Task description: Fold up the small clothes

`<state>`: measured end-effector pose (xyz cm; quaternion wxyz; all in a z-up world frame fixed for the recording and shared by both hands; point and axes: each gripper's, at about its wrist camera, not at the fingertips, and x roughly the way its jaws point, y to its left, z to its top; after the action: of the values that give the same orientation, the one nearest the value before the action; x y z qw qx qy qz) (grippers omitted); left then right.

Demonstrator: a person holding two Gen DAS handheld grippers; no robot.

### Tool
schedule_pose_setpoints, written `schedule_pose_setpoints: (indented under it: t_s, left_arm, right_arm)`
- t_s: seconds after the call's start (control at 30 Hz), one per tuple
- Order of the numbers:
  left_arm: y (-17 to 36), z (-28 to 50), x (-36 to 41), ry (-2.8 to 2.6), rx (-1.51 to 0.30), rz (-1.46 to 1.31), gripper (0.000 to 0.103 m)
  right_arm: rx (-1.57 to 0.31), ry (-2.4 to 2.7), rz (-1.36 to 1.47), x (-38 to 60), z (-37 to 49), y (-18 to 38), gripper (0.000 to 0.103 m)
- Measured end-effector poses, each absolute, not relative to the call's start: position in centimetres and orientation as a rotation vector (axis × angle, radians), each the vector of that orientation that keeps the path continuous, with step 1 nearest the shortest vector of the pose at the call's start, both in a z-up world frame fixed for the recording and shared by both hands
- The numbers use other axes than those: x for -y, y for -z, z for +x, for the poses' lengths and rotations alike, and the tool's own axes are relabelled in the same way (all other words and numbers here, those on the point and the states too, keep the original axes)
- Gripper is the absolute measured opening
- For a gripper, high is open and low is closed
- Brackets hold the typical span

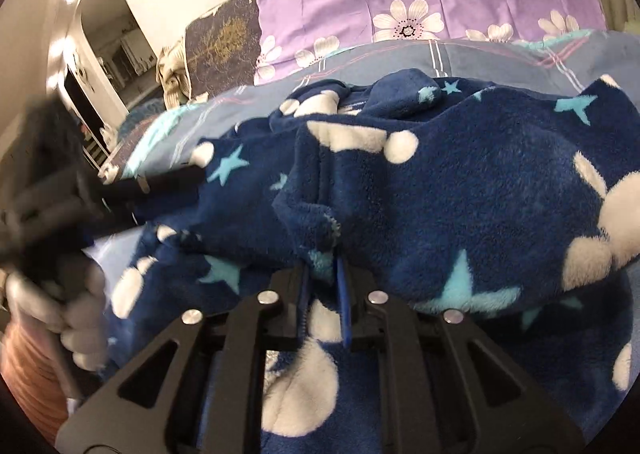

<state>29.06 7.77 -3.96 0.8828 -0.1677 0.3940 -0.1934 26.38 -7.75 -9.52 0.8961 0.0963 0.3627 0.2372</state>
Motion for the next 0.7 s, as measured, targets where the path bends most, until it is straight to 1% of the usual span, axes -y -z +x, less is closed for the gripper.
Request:
schedule_pose_setpoints:
  t_s: [0.03,0.07,0.13,0.2,0.23,0.27,0.3,0.37,0.4,0.53,0.6,0.7]
  left_arm:
    - [3.7,29.5,-6.2,0.411,-0.836,-0.307,0.081]
    - [3.8,29.7,-5.4,0.416,-0.851,-0.29,0.081]
    - [4.6,30.8,-3.7,0.434,-0.915,-0.284,0.081]
    - [5.9,32.0,-2.4,0.424,-0.984,-0.308,0.081]
    - [6.4,32.3,-2.1,0.426,-0.999,-0.313,0.076]
    - [6.8,32.6,-1.5,0.427,-1.006,-0.307,0.068]
    - [7.0,32.7,-0.8,0.428,-1.006,-0.289,0.042]
    - [6.9,32.8,0.5,0.417,-0.99,-0.224,0.017]
    - [6.4,32.7,0.8,0.429,-0.975,-0.205,0.01]
    - [2.1,32.0,2.0,0.445,-0.87,-0.101,0.01]
    - [-0.9,31.5,2.0,0.434,-0.8,-0.049,0.01]
    - [-4.7,30.9,0.6,0.41,-0.723,-0.013,0.01]
  right_arm:
    - [-0.74,-0.496,0.183,7.4,26.0,9.4,0.024]
    - [-0.724,-0.504,0.166,7.1,25.6,9.2,0.03]
    - [-0.706,-0.509,0.142,6.7,25.2,9.2,0.034]
    - [-0.7,-0.503,0.136,6.7,24.9,9.2,0.034]
    - [-0.7,-0.502,0.14,6.8,25.0,9.2,0.034]
    - [-0.699,-0.501,0.15,7.0,25.0,9.3,0.034]
    - [-0.697,-0.501,0.158,7.1,25.0,9.3,0.034]
    - [-0.687,-0.498,0.179,7.7,24.8,9.2,0.034]
    - [-0.68,-0.499,0.188,7.9,24.7,9.2,0.034]
    - [-0.626,-0.499,0.254,9.4,24.0,8.7,0.034]
    - [-0.61,-0.473,0.306,10.5,23.9,8.7,0.033]
    - [-0.656,-0.399,0.387,12.2,24.7,9.6,0.035]
